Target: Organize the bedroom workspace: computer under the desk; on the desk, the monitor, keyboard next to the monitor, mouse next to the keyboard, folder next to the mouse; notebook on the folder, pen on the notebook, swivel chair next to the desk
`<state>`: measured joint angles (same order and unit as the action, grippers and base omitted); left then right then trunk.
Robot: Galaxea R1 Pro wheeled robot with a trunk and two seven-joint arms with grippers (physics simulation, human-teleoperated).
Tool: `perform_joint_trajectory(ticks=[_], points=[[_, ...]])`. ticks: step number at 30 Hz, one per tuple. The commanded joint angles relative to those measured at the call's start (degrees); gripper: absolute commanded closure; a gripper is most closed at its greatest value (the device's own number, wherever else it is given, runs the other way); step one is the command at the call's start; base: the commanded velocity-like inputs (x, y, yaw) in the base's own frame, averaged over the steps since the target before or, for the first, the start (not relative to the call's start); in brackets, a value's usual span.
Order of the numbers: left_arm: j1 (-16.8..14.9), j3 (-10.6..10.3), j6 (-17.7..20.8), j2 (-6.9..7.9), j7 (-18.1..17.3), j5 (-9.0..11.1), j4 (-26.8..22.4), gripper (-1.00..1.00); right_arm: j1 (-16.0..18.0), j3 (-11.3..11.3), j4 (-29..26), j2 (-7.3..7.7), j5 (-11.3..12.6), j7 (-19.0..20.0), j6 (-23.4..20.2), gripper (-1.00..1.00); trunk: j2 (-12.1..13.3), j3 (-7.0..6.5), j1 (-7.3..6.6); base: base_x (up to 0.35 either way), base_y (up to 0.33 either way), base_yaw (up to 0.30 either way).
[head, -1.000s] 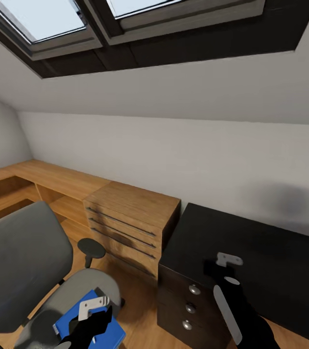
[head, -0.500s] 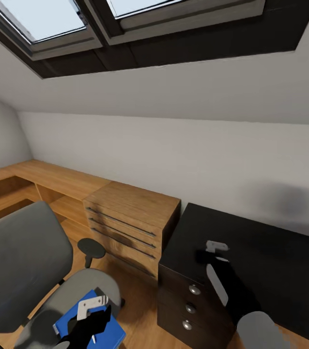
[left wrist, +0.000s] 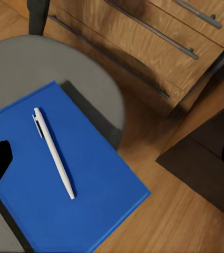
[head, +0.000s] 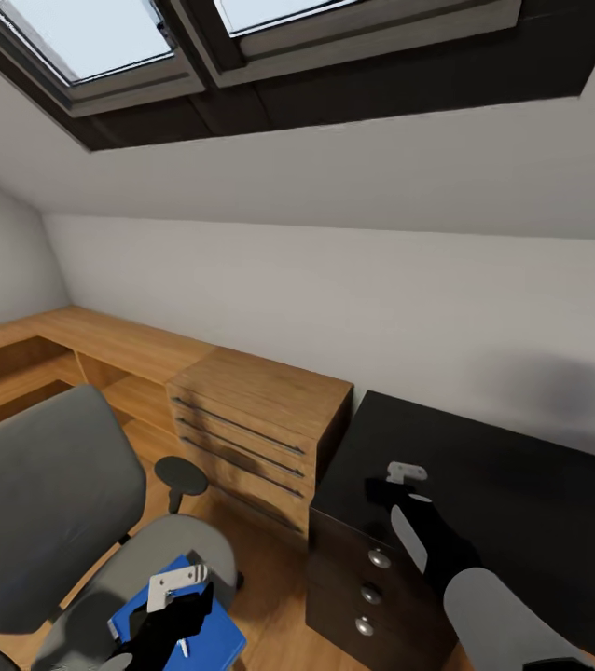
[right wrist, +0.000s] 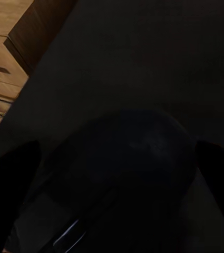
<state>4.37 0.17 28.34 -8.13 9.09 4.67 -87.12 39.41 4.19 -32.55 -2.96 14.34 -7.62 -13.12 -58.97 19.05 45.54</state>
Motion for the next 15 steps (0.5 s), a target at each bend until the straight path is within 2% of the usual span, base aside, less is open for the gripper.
perform_joint_trajectory(ticks=[1, 7, 15], points=[[0.0, 0.1, 0.3, 0.00, 0.3, 0.5, -0.2, -1.00, 0.0, 0.4, -0.1, 0.00, 0.6, -0.5, -0.2, 1.00, 0.0, 0.06, 0.01, 0.000, 0.000, 0.229], [0.0, 1.5, 0.3, -0.04, 0.2, 0.7, -1.0, -1.00, 0.0, 0.4, 0.0, -0.03, 0.6, -0.3, -0.1, 1.00, 0.0, 0.07, 0.01, 0.000, 0.000, 0.262], [0.0, 1.7, 0.3, -0.04, 0.1, 0.7, -1.1, -1.00, 0.0, 0.4, 0.2, -0.04, 0.6, -0.2, 0.0, 1.00, 0.0, 0.27, 0.01, 0.000, 0.000, 0.274]])
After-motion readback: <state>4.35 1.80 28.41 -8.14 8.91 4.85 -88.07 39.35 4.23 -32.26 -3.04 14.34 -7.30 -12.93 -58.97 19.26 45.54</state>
